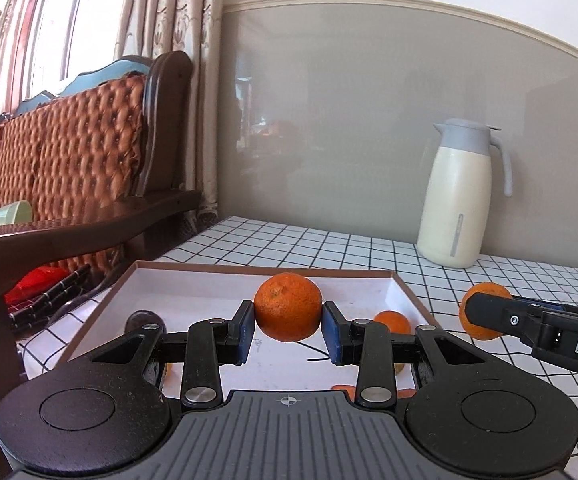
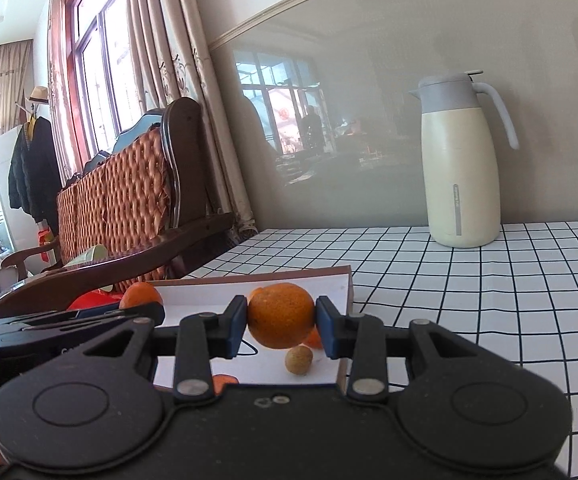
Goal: Organize fruits
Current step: 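Carry both oranges over the brown box with both tools, then open both tools to drop the two oranges into the box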
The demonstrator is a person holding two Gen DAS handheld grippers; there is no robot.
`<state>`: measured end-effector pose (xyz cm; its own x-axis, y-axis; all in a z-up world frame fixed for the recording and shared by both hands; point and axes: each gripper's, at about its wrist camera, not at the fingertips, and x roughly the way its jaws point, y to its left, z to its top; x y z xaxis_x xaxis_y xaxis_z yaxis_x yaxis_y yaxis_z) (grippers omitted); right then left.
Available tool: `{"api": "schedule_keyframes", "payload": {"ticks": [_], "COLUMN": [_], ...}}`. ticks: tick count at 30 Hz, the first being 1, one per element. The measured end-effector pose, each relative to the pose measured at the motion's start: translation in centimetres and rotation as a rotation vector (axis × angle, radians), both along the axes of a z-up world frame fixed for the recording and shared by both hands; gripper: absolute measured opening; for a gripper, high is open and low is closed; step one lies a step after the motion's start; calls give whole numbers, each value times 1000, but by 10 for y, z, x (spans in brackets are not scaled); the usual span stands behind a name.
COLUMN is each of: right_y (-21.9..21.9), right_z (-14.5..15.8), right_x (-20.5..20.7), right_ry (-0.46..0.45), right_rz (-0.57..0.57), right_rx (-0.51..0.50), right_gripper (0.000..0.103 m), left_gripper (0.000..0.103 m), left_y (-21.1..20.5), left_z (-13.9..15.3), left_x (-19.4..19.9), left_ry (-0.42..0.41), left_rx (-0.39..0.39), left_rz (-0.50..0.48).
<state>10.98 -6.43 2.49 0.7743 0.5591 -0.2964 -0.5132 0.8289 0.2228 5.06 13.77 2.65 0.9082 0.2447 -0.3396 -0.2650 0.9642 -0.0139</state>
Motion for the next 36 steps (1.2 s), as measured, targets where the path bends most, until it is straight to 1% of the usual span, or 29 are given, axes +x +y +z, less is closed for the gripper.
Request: {"api": "schedule_keyframes", "payload": {"ticks": [11, 26, 30, 36], "right_y": [26, 43, 48, 60], "right_z": [-4, -9, -10, -10], "right_x": [13, 41, 51, 73], "right_ry": [8, 26, 43, 67], "right_rz": [19, -6, -20, -39], "right_rx": [-22, -32, -39, -68], "right_gripper": [29, 29, 29, 29], "left_gripper": [36, 36, 36, 36], "left_y": [40, 61, 70, 83], "left_z": [-4, -9, -12, -14], "left_x": [9, 32, 43, 61], "left_ry": [3, 18, 34, 47], "left_rx": [-23, -26, -35, -26], "left_rz": [83, 126, 136, 158]}}
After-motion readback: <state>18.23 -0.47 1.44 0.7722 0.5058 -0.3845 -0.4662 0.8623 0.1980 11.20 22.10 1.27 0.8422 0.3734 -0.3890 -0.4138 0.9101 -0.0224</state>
